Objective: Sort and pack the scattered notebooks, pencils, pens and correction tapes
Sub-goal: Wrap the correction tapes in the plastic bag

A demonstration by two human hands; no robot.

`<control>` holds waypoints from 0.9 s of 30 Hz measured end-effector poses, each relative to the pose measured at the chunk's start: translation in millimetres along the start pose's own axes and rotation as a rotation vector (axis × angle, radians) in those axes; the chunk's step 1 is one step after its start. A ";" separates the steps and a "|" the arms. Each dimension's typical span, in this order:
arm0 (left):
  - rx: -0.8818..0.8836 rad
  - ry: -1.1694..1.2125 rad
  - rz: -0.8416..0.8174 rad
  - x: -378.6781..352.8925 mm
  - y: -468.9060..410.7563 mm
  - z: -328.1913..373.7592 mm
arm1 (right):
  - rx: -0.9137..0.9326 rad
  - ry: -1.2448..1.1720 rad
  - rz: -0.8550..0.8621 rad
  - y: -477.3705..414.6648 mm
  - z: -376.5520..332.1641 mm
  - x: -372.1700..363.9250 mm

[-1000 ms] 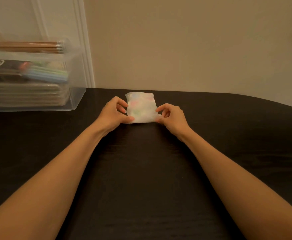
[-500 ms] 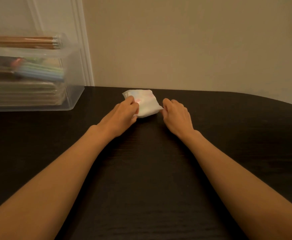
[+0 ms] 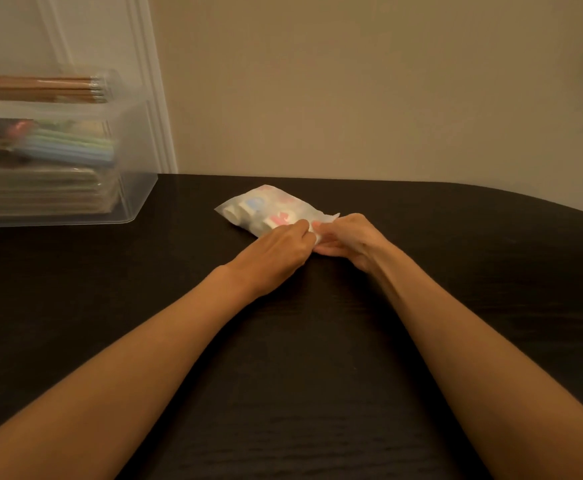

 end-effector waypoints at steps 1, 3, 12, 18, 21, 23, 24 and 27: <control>-0.007 -0.005 0.005 -0.4 0.0 1.1 | 0.010 -0.002 0.022 -1.2 0.9 -0.5; -0.009 0.037 0.018 1.9 0.0 0.9 | 0.040 0.003 0.075 -3.6 2.3 -3.6; 0.717 0.623 0.373 28.2 -0.6 -58.3 | 0.238 -0.093 0.200 -6.0 -2.7 -6.8; 0.979 0.980 0.063 26.4 -22.9 -99.8 | 0.263 -0.247 0.083 -12.9 -24.6 -16.6; 0.977 1.062 0.020 31.2 -28.9 -121.6 | 0.266 -0.246 0.038 -20.5 -51.1 -24.1; 0.993 1.125 0.053 51.9 -30.1 -146.1 | 0.263 -0.228 0.009 -28.5 -84.0 -37.0; 0.998 1.146 0.083 59.5 -29.6 -151.8 | 0.267 -0.224 -0.008 -28.9 -94.4 -41.5; 1.047 1.162 0.131 97.4 -24.5 -179.2 | 0.231 -0.217 -0.046 -32.3 -138.9 -63.2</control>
Point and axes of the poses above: each hand's wrist, its own y-axis away from the middle knuckle, its own x-axis out of the back of the hand, z = x × y, the point moved 2 cm from there along -y, towards the middle knuckle, and after that the axes turned 9 degrees about -z, right-handed, at the moved point
